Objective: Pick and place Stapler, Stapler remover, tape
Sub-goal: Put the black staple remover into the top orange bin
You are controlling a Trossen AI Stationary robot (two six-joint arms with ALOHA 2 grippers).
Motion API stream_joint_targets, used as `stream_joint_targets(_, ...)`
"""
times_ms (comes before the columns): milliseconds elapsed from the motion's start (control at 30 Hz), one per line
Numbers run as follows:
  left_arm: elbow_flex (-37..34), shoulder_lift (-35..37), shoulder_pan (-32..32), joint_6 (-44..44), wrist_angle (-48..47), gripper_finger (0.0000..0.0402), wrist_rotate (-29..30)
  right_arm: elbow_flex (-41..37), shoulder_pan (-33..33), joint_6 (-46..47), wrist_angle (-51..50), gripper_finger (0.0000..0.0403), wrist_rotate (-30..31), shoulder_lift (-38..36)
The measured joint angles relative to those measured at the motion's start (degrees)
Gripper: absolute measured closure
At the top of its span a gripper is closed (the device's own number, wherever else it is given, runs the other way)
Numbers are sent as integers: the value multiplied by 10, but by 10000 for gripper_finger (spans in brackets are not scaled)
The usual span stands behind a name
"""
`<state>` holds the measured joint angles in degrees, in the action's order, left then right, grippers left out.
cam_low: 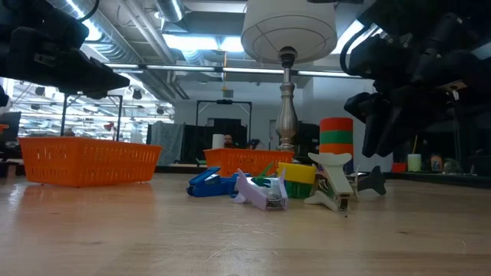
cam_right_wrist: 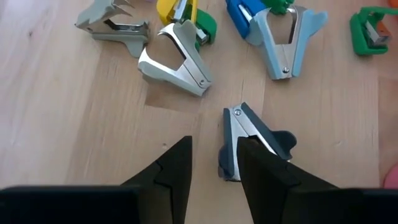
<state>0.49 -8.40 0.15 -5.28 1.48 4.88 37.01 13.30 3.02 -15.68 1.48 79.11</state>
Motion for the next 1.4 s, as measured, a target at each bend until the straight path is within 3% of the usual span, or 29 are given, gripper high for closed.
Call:
stream_joint_targets(467, 0, 0, 0, 0, 0, 391, 0, 0, 0, -2, 0, 277, 36, 38)
stream_joint_targets(967, 0, 0, 0, 0, 0, 390, 0, 1, 0, -2, -16, 392, 43, 37)
stream_joint_targets(1400, 0, 0, 0, 0, 0, 389, 0, 11, 0, 0, 3, 400, 40, 38)
